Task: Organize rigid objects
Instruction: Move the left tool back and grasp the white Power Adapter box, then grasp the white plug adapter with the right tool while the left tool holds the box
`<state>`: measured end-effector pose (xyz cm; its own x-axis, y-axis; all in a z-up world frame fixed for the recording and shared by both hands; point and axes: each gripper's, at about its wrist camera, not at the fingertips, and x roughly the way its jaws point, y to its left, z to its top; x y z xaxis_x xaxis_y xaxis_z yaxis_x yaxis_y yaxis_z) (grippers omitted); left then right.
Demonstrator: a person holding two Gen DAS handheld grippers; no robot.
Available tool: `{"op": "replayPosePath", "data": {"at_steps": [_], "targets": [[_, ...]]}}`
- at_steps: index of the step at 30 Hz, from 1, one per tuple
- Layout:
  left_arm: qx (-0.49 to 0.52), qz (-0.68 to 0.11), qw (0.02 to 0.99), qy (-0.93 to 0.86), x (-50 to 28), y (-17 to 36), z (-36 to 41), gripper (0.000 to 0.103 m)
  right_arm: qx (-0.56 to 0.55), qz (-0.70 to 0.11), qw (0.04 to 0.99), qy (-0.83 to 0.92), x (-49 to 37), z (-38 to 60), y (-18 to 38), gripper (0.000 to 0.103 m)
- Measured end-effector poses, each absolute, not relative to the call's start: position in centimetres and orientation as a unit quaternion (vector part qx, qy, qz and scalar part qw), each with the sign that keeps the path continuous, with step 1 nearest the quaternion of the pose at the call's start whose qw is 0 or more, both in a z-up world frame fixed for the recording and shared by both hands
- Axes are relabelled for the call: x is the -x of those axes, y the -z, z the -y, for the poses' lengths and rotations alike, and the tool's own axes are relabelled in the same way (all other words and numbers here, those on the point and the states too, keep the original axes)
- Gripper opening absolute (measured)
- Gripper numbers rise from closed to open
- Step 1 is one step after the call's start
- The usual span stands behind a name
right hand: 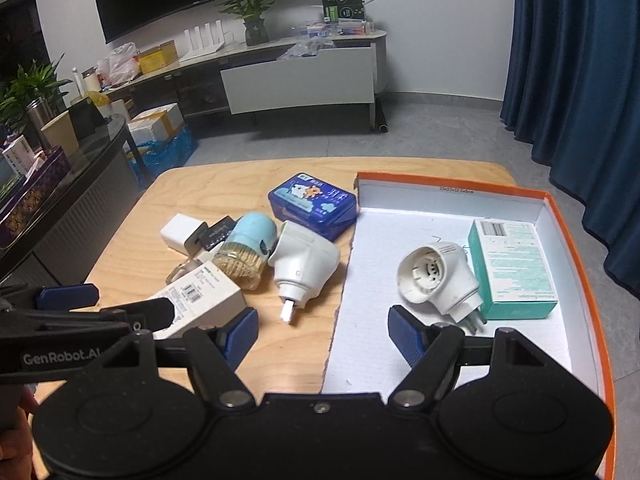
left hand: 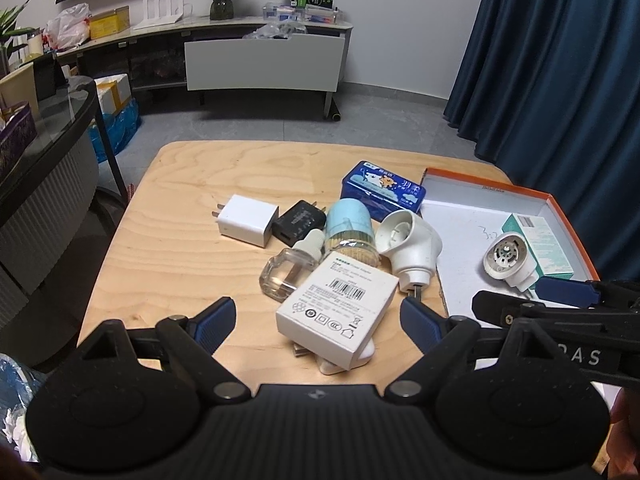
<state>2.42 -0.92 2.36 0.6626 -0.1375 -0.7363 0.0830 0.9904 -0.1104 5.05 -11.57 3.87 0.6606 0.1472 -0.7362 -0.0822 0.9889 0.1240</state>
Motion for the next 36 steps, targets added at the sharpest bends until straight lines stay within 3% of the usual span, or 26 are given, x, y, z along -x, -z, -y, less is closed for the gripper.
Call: {"op": "replayPosePath", "data": {"at_steps": [17, 23, 25, 26, 36], "targets": [[-0.029, -0.432, 0.896, 0.095, -5.0, 0.9, 2.9, 0.091, -0.058, -0.418, 0.906, -0.046, -4.8, 13.5, -2.8, 0.086], [-0.044, -0.45, 0.886, 0.1, -6.5, 2.3, 3.4, 0.077, -0.063, -0.42, 0.904, -0.042, -5.1, 14.0, -2.5, 0.086], [-0.039, -0.453, 0.885, 0.101, -6.7, 2.5, 3.3, 0.062, -0.063, -0.422, 0.903, -0.041, -5.2, 14.0, -2.4, 0.086], [-0.037, -0.453, 0.885, 0.101, -6.7, 2.5, 3.3, 0.061, -0.062, -0.423, 0.903, -0.041, -5.3, 14.0, -2.3, 0.086], [0.001, -0.414, 0.906, 0.086, -5.7, 0.4, 1.2, 0.06, -0.056, -0.43, 0.899, -0.059, -6.7, 13.0, -1.6, 0.086]]}}
